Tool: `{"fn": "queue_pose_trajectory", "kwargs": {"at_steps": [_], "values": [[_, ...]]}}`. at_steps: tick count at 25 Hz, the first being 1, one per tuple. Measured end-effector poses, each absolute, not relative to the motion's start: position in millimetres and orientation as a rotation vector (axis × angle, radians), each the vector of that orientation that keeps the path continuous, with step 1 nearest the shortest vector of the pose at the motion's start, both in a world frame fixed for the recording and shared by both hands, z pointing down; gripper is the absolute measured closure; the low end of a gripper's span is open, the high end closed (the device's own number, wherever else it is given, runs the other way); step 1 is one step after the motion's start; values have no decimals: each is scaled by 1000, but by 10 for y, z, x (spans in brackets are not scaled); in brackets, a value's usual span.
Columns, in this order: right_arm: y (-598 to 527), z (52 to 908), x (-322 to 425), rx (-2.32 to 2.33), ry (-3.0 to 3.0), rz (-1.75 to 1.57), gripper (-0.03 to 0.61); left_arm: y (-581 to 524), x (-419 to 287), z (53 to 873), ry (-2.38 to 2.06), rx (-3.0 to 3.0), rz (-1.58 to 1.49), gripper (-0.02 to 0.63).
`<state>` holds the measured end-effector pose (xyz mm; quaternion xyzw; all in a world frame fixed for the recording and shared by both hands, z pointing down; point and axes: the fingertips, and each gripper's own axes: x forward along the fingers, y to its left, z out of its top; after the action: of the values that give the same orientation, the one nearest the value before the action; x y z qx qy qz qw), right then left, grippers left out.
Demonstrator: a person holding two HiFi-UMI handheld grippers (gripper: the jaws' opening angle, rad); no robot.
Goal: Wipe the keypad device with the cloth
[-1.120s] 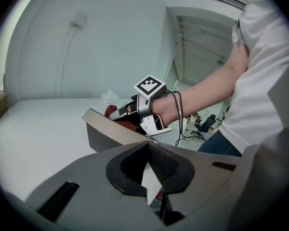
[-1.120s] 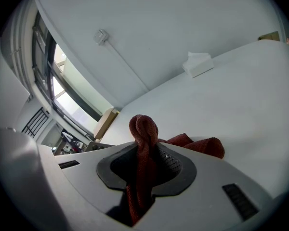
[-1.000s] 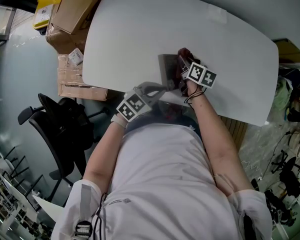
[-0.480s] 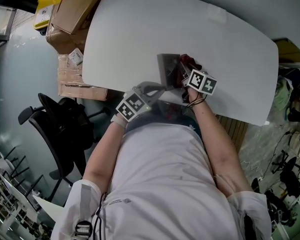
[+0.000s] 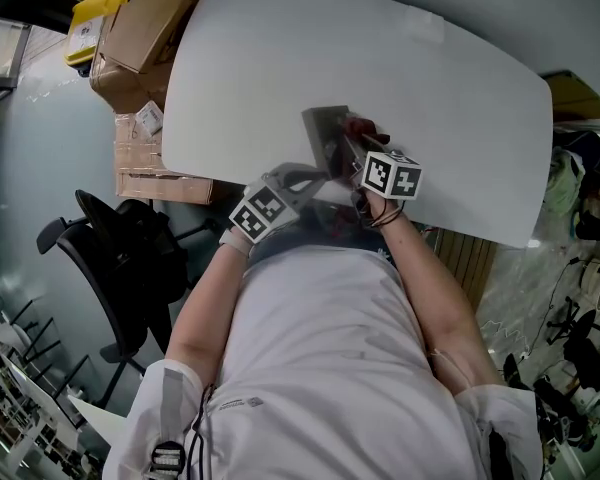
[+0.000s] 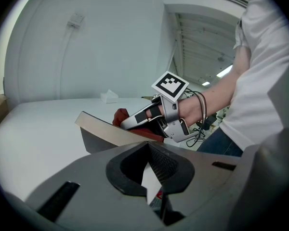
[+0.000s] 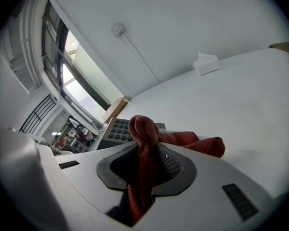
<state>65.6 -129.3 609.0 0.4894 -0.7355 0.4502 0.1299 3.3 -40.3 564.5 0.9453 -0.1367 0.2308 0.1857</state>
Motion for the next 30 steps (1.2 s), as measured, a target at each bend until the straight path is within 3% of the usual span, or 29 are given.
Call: {"fn": "queue_pose_trajectory", "kwargs": {"at_steps": [20,30], "values": [[-815,5278,213,1161,-2530,1272,489,-418,-9,5626,-665,2572,635,603],[-373,4510,622,1063,-2753,1074,489,-40,-47,4715,-1115,2500,438,603]]}}
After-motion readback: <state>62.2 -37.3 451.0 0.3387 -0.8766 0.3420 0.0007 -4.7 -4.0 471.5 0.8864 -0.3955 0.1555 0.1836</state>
